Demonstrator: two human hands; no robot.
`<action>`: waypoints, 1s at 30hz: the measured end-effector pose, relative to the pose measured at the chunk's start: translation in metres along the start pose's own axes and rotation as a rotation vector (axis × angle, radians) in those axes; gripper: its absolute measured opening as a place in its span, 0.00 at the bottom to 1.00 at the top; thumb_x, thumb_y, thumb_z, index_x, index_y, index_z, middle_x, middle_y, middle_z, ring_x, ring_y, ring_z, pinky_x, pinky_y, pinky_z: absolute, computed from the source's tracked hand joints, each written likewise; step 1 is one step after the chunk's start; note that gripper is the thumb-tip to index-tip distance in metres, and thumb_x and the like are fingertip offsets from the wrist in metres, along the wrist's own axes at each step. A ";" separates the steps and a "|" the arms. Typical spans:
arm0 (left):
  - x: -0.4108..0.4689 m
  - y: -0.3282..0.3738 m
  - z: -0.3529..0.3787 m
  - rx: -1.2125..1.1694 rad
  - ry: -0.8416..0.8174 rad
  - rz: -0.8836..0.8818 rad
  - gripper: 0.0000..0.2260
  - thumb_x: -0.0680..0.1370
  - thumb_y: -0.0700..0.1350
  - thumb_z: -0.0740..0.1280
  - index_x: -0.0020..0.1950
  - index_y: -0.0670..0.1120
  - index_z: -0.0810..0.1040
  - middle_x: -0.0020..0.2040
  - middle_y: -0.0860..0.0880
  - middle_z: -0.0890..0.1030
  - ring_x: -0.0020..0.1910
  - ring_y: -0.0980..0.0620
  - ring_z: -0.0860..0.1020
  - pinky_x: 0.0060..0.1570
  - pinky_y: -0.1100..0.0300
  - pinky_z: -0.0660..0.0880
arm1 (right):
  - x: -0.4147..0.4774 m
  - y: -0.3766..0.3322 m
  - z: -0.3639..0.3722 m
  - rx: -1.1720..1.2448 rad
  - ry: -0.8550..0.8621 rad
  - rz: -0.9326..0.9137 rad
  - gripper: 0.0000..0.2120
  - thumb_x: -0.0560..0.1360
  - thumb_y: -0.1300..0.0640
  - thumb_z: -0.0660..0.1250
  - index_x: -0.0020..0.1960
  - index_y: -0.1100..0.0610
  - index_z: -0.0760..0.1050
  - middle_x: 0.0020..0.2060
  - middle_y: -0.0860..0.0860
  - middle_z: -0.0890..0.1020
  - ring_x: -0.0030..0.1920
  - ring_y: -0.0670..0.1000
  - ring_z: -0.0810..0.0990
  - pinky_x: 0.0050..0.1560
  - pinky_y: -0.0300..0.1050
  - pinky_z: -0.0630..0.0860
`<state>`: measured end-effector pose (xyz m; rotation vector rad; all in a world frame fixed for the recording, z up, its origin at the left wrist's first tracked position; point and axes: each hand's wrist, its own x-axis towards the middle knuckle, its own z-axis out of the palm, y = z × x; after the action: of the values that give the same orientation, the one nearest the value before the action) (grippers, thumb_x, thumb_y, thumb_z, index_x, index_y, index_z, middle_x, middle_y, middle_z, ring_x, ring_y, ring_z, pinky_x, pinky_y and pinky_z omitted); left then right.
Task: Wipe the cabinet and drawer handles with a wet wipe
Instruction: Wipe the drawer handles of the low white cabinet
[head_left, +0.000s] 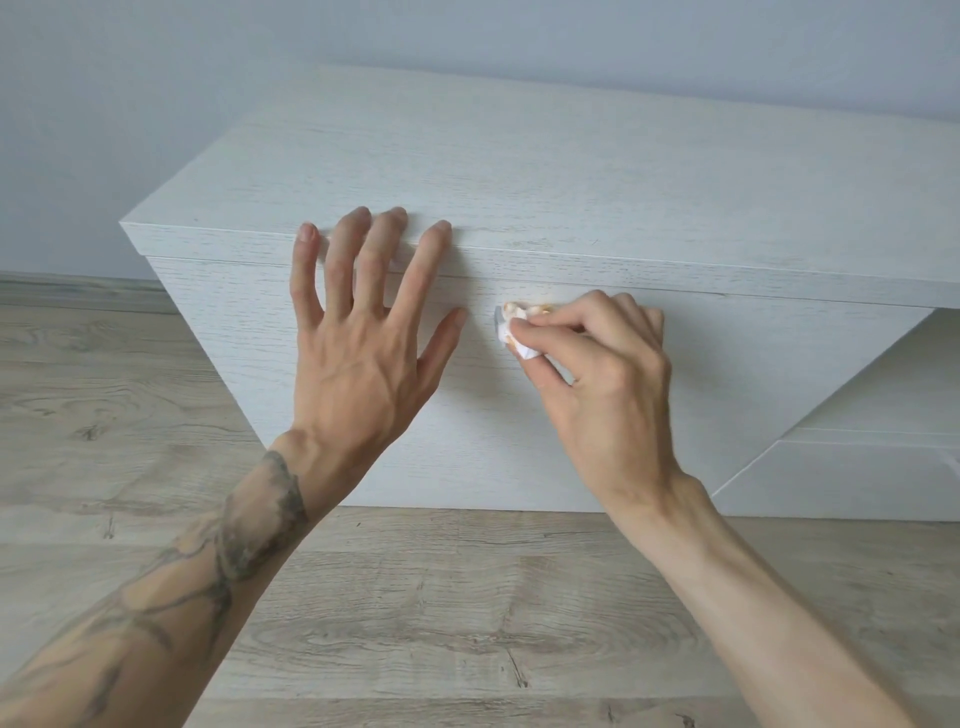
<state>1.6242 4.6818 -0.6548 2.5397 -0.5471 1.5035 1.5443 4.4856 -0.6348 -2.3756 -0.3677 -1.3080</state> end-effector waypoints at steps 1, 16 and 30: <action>0.000 0.000 0.000 0.003 0.004 0.001 0.27 0.88 0.60 0.61 0.83 0.49 0.67 0.77 0.41 0.71 0.79 0.38 0.66 0.83 0.38 0.51 | 0.003 -0.004 0.005 0.005 -0.009 -0.013 0.04 0.76 0.62 0.78 0.51 0.56 0.88 0.45 0.51 0.84 0.46 0.55 0.82 0.50 0.53 0.70; 0.001 0.000 -0.001 0.003 -0.009 -0.009 0.26 0.88 0.60 0.61 0.83 0.49 0.67 0.77 0.41 0.72 0.79 0.37 0.67 0.83 0.36 0.54 | -0.003 -0.008 0.019 -0.071 0.025 -0.027 0.07 0.76 0.65 0.76 0.51 0.55 0.88 0.47 0.52 0.83 0.46 0.55 0.78 0.51 0.47 0.65; 0.001 0.000 -0.003 0.006 -0.008 0.003 0.26 0.88 0.60 0.62 0.83 0.49 0.67 0.77 0.41 0.72 0.79 0.37 0.68 0.82 0.36 0.55 | -0.012 0.012 -0.003 -0.012 -0.043 -0.136 0.09 0.79 0.62 0.73 0.57 0.55 0.88 0.58 0.51 0.85 0.53 0.56 0.81 0.57 0.51 0.72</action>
<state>1.6223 4.6825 -0.6530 2.5515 -0.5492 1.4990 1.5407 4.4735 -0.6461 -2.4285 -0.5447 -1.3223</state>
